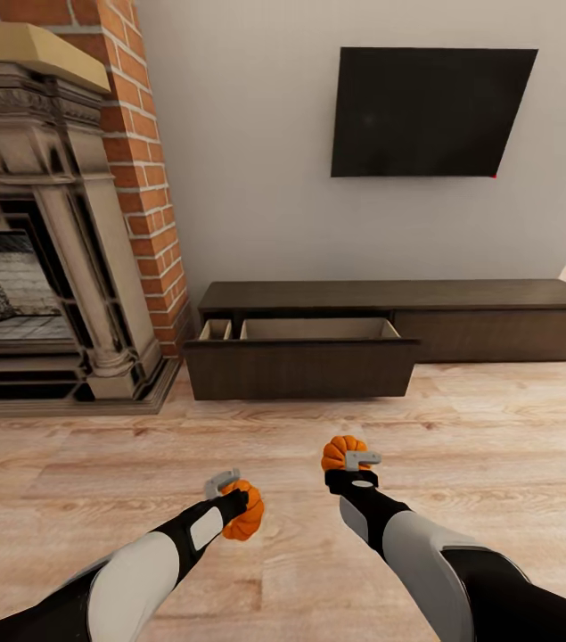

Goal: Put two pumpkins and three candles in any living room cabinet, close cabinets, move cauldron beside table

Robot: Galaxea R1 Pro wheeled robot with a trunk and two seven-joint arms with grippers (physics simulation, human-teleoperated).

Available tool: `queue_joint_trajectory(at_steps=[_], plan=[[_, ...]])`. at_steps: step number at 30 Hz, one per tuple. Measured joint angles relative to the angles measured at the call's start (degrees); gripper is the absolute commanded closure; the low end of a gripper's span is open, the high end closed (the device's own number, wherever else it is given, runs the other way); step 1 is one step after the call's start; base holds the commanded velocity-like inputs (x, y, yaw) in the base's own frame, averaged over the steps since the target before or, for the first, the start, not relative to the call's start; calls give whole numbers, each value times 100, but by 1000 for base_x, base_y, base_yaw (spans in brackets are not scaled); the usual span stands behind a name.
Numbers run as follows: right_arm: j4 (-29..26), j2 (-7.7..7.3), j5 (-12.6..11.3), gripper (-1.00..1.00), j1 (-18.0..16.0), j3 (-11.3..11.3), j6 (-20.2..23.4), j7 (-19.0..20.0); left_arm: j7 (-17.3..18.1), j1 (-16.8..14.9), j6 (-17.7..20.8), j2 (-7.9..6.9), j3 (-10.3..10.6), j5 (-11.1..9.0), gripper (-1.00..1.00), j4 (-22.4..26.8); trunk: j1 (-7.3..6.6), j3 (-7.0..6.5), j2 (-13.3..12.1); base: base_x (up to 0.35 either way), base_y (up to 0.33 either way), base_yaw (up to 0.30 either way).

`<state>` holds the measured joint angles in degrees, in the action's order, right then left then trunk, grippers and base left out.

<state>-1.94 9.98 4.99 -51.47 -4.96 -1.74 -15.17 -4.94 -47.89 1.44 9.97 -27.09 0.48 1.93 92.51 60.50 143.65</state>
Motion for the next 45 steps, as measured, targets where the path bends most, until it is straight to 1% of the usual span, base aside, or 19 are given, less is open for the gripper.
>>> queue_joint_trajectory(at_steps=[6,8,13,15,16,17,18,20,22,26,32,45], plan=[[27,0,-21,100,-1,-7,-17,5,0,0,6,0,2,-2,100,-29,-16,-133,-8,0,0,0],[55,0,-61,100,0,-14,-20,5,-1,0,6,-6,4,-2,100,-30,-21,-177,-11,0,0,0],[123,0,-270,100,0,-17,-30,9,0,0,7,-21,3,2,100,-32,-33,-288,-17,0,0,0],[155,0,-419,100,0,-26,-31,8,0,0,7,-18,2,3,100,-32,-39,-333,-20,0,0,0],[172,0,-538,100,0,-22,-31,6,0,0,7,-17,2,4,100,-32,-41,-355,-21,0,0,0],[196,0,-824,100,1,-59,-32,4,0,0,7,-16,2,5,100,-32,-44,-377,-23,0,0,0],[210,0,-962,100,1,-56,-32,3,0,0,7,-16,2,5,100,-32,-46,-399,-24,0,0,0],[234,0,-1128,100,1,-23,-32,5,0,0,7,-16,3,5,100,-32,-52,-444,-27,0,0,0],[249,1,-1209,100,1,-14,-32,6,0,0,7,-16,3,5,100,-32,-57,-488,-30,0,0,0],[267,1,-1278,100,19,-18,-32,6,0,0,7,-15,3,5,100,-32,-67,-577,-35,0,0,0],[273,1,-1295,100,91,-10,-32,7,1,0,-1,-1,10,12,100,-59,-83,-710,-43,0,0,0],[303,1,-1301,100,142,-3,-24,13,0,0,-1,0,12,13,100,-67,-366,-944,-561,0,0,0]])
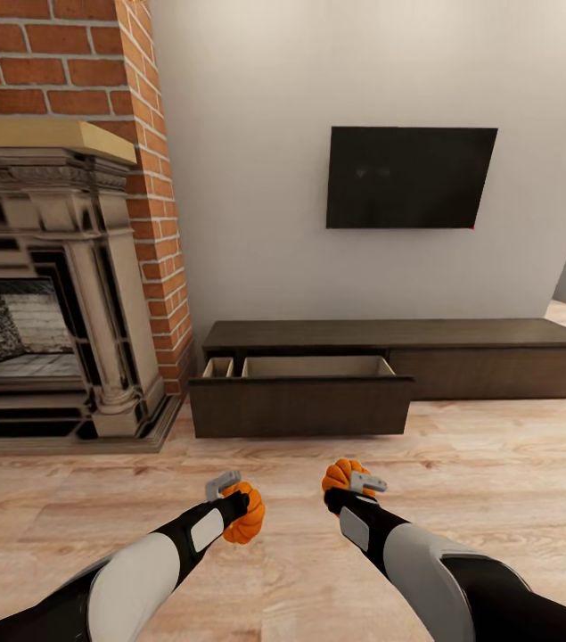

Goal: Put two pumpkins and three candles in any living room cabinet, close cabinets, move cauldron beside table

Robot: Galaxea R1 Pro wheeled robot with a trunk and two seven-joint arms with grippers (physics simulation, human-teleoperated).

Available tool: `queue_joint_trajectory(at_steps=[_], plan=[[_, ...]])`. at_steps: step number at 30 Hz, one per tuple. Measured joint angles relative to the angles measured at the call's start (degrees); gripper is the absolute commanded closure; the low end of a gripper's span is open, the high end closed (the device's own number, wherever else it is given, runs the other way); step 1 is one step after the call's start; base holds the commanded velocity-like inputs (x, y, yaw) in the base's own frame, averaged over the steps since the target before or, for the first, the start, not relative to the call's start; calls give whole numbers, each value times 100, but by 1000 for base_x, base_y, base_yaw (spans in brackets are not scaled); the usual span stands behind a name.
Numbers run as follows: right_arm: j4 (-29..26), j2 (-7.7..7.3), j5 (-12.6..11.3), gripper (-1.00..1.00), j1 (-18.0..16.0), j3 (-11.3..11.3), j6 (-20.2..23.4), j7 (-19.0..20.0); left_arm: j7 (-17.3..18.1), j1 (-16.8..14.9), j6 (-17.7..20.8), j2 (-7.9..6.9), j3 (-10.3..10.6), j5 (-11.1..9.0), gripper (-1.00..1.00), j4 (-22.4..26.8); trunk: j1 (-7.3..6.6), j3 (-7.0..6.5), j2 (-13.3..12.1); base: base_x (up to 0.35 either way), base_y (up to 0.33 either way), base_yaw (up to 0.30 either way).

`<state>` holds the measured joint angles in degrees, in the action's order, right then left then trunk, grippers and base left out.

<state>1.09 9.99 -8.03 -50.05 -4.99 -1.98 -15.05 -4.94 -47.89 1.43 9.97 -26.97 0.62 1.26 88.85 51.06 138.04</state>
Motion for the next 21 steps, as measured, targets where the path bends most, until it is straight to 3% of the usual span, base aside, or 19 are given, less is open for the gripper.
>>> queue_joint_trajectory(at_steps=[9,13,21], plan=[[2,0,6,100,41,-3,23,436,0,0,0,0,5,46,100,0,-198,-162,-361,0,0,0],[1,0,1,100,45,-4,20,517,1,0,0,0,17,240,100,0,-286,-233,-521,0,0,0],[1,0,-3,100,46,0,9,547,5,0,6,0,17,328,100,0,-461,-377,-842,0,0,0]])
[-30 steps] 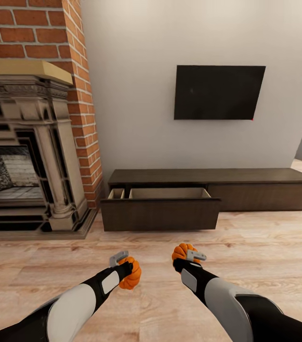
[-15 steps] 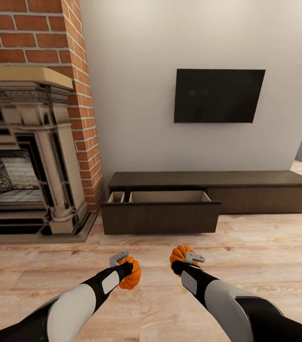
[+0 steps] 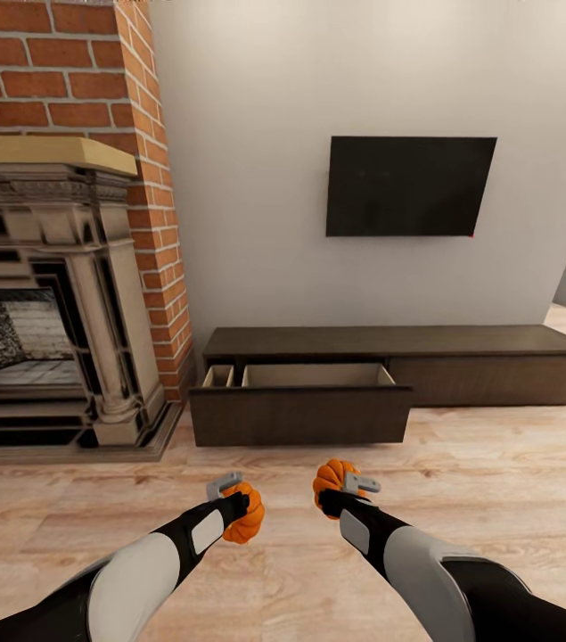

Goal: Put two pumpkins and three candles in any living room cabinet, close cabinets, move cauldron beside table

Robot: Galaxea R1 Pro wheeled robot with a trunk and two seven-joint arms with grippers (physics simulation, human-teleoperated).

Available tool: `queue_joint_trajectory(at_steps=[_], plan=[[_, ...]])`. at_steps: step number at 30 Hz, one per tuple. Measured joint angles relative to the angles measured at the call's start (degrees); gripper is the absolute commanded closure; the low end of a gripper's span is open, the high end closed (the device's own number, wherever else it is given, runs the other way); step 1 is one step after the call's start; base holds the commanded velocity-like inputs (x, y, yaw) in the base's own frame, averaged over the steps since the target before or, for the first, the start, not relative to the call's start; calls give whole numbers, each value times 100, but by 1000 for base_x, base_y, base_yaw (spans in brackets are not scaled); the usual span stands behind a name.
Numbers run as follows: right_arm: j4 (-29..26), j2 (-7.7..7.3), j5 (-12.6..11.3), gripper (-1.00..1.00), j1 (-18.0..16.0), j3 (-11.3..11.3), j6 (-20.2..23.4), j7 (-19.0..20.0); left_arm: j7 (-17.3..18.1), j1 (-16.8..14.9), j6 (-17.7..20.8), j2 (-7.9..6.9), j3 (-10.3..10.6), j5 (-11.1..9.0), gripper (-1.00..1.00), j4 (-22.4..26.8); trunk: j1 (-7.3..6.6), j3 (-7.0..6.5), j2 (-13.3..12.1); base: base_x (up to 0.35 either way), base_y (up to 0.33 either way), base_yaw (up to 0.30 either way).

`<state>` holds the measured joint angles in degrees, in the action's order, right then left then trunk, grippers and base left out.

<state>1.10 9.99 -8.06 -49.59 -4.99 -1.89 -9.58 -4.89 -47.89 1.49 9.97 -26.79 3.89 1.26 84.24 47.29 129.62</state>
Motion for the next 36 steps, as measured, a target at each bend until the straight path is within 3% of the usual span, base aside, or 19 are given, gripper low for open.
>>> queue_joint_trajectory(at_steps=[36], plan=[[8,0,19,100,105,8,-8,9,5,-5,-6,0,1,6,100,0,-791,-646,-1444,0,0,0]])
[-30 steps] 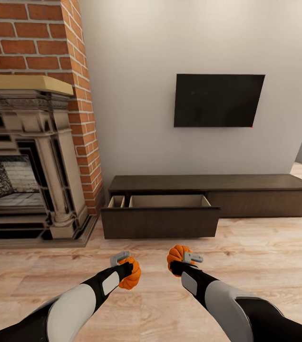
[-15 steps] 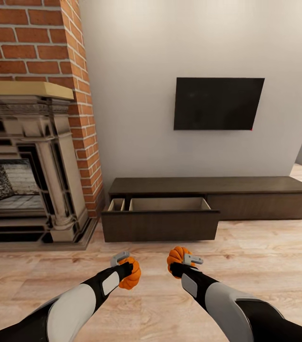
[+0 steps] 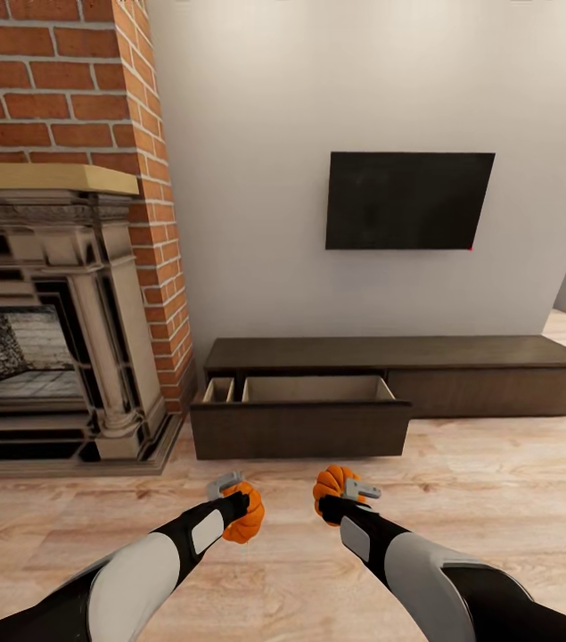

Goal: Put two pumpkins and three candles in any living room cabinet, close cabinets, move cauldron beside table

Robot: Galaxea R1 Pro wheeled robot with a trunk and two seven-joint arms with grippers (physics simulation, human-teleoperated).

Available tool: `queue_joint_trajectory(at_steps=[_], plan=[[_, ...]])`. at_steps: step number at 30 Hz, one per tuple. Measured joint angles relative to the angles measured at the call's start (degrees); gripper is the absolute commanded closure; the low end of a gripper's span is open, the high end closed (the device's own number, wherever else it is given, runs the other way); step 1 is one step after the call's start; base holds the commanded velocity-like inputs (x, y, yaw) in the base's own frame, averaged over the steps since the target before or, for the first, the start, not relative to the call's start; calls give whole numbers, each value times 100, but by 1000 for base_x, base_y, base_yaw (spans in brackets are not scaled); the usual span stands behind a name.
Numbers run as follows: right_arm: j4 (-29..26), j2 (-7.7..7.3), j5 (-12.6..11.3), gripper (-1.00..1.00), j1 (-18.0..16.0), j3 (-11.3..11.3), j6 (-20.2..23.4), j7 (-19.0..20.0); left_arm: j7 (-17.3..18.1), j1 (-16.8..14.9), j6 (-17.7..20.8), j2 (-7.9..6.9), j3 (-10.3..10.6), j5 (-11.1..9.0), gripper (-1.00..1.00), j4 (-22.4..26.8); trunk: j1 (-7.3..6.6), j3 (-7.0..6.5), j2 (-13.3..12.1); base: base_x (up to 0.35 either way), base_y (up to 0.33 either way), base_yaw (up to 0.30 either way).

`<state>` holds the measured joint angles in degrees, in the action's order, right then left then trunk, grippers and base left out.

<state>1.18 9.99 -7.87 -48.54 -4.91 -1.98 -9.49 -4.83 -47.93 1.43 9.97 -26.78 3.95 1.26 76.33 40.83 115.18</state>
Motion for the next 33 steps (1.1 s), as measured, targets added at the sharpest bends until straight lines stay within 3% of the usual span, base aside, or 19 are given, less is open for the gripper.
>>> queue_joint_trajectory(at_steps=[33], plan=[[-7,0,-10,100,1,0,-1,0,-2,0,-4,0,0,1,100,0,-725,-592,-1324,0,0,0]])
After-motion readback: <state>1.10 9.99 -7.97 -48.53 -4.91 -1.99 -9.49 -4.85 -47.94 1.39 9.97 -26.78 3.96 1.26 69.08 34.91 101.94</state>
